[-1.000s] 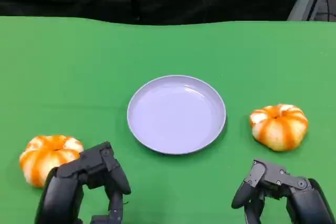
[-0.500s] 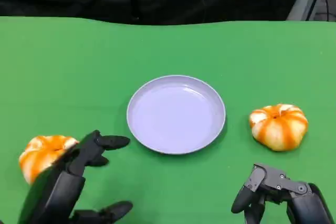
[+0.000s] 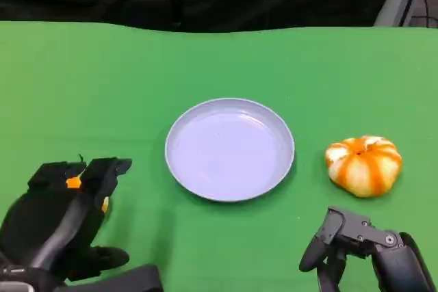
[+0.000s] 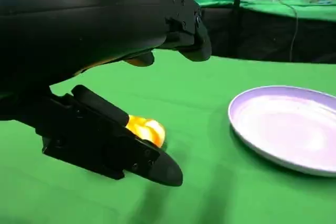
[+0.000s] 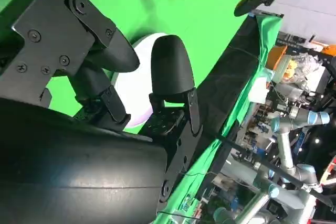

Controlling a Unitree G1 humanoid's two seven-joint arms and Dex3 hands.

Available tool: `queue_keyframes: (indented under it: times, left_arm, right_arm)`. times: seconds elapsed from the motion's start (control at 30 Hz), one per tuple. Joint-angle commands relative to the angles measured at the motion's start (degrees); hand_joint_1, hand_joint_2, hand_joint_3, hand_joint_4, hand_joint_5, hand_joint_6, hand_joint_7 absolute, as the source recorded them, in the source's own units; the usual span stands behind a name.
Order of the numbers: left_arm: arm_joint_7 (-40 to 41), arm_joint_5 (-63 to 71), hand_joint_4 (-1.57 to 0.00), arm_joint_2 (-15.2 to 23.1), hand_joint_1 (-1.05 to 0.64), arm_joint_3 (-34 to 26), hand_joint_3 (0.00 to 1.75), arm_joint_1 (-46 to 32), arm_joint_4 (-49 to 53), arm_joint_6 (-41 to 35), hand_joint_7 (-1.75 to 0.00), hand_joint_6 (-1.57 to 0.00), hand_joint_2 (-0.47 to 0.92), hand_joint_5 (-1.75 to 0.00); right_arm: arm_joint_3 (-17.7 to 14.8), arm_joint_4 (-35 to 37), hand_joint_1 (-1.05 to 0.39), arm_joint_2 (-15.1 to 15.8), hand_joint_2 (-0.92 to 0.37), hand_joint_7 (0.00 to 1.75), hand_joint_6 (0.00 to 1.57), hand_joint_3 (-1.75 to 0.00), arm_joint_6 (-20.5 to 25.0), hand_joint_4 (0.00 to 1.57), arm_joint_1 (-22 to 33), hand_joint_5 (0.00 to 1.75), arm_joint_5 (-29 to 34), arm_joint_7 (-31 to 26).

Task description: Grasp the bread from the table and place it into the plate.

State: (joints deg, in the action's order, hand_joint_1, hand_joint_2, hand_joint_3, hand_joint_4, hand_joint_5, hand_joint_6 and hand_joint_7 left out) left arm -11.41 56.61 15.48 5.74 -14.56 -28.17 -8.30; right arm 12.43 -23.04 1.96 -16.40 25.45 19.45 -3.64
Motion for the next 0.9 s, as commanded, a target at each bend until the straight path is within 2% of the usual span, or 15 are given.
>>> queue_keyframes:
  times: [0.03,0.1,0.2,0.77,0.9]
  left_arm:
    - [-0.6,0.3,0.0,1.0,-0.59,0.2,0.0,0.3,-1.0,-0.7,-0.42,-0.07,0.91,-0.45]
    - [-4.1,5.8,0.0,1.8,-0.54,1.9,0.0,7.5,9.0,-6.1,-0.35,-0.06,0.89,-0.36]
    - [-2.7,9.1,0.0,2.5,-0.51,3.5,0.0,14.2,20.3,-9.2,-0.24,-0.14,0.86,-0.43]
    - [-0.1,6.6,0.0,3.7,-0.54,6.0,0.0,15.4,21.7,-11.9,-0.18,-0.16,0.86,-0.44]
    - [-2.8,2.4,0.0,3.4,-0.53,6.2,0.01,21.6,35.1,-13.9,-0.14,-0.16,0.88,-0.39]
  right_arm:
    - [-0.2,0.0,-0.05,0.1,-0.21,1.42,0.84,-1.58,0.2,0.94,0.2,1.75,-0.6,-0.3]
    - [0.1,0.0,-0.03,-0.2,-0.2,1.42,0.84,-1.6,0.6,0.92,0.1,1.75,-2.4,0.6]
    - [0.6,0.1,-0.02,-0.3,-0.2,1.45,0.82,-1.64,0.6,0.9,0.1,1.75,-4.1,1.1]
    - [0.8,-0.9,-0.02,0.0,-0.21,1.47,0.81,-1.63,2.1,0.88,0.5,1.75,-4.7,1.3]
    - [0.9,-0.6,-0.02,0.0,-0.2,1.46,0.81,-1.63,1.7,0.89,0.3,1.75,-4.6,1.2]
